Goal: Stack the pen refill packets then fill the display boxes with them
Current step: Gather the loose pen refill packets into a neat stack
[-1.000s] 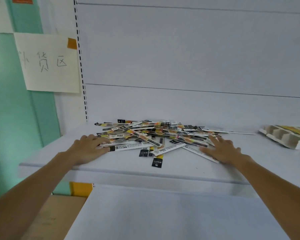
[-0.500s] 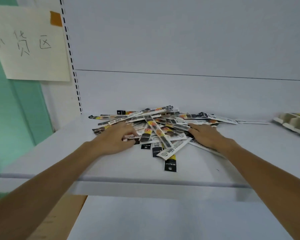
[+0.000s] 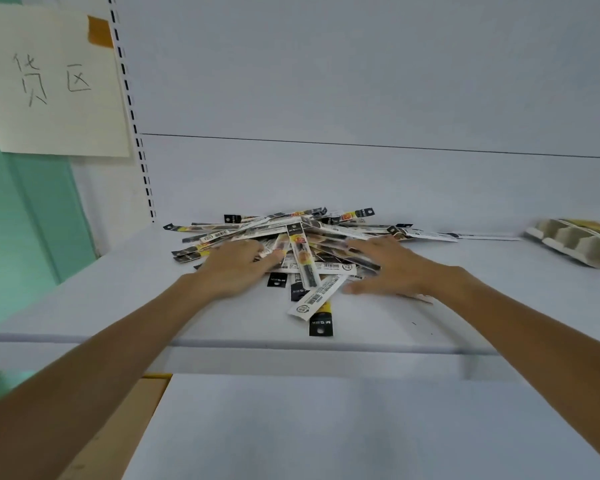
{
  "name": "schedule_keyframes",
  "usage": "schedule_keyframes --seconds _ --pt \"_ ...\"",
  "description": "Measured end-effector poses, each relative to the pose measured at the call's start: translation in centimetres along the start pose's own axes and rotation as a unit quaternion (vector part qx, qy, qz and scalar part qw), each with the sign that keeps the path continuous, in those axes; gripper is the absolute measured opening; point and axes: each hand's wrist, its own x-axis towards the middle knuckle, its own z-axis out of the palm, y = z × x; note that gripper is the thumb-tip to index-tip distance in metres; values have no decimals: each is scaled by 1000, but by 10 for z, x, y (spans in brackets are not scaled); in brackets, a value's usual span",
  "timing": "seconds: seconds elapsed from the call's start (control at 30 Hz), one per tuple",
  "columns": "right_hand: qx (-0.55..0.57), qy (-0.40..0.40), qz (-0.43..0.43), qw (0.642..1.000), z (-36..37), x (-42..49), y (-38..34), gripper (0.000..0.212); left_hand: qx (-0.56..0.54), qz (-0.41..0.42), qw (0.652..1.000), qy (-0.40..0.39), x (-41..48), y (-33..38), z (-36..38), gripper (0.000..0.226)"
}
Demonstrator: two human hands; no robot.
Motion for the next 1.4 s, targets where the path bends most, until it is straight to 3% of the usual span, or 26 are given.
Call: schedule_keyframes --seconds 0.1,0.2,0.3,0.37,0.47,0.63,0.7,0.77,0.9,1.2,1.3,1.4 --pt "-46 68 16 997 13 6 -20 86 -76 3 996 -56 -2 26 -3 87" --pt "-106 128 59 984 25 10 -42 74 2 4 995 -95 -2 46 0 97" --pt "-113 157 26 981 30 12 -50 69 56 1 993 -101 1 49 10 111" --pt "-69 160 -6 985 26 9 -42 72 29 -6 994 -109 -2 49 7 101" --pt "-63 136 -36 988 17 -1 -14 67 22 6 994 -105 -11 41 -7 66" --pt "-121 172 84 974 12 -16 22 58 52 20 998 -26 -22 2 -9 41" --pt "-104 178 60 977 10 -19 21 68 17 26 999 -13 -25 2 -6 40" --pt "-101 156 -40 982 5 -19 8 78 17 35 999 -3 -26 7 -6 41" --pt "-161 126 -138 969 9 -9 -25 74 7 43 999 -3 -29 8 -7 42" --pt "-248 154 -80 953 5 -5 -42 33 -72 31 997 7 -59 -17 -19 59" --pt "-202 162 -103 960 2 -2 -48 26 -61 58 996 -3 -60 -8 -18 64" --pt "-70 152 -84 982 4 1 -59 17 -11 86 996 -29 -56 9 -13 64"
